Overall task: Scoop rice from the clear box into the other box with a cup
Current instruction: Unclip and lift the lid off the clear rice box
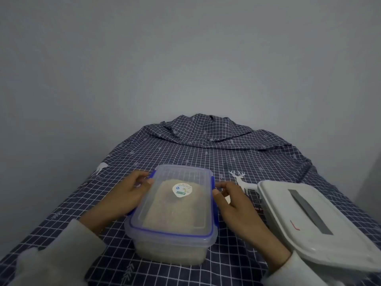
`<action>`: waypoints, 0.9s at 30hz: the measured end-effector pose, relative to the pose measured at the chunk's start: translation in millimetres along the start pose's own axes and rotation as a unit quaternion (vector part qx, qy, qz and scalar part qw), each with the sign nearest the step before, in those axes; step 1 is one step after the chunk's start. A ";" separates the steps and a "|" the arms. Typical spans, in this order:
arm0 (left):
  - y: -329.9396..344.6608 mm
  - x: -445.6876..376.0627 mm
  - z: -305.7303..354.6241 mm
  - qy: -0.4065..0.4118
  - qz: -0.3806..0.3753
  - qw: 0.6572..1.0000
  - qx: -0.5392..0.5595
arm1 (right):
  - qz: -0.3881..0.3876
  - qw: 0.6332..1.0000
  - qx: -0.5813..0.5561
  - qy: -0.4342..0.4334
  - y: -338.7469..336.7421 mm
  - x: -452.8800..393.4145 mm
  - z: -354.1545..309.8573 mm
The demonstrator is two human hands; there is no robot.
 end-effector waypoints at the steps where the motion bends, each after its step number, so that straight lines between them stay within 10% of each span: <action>1: 0.0 0.2 -2.2 -0.014 0.001 1.000 0.009 | -0.010 1.000 -0.016 0.015 2.9 -0.4 1.1; 27: 4.8 4.1 -12.4 -0.058 -0.019 0.998 0.024 | -0.047 0.977 -0.160 0.137 28.7 4.9 11.6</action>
Point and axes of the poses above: each hand's wrist, its own x-axis away from the middle knuckle, its own y-axis out of the palm, z = x × y, the point moved 2 cm from there along -x, towards the middle knuckle, and after that the axes turned 15 degrees about y, right-handed, at the moved point
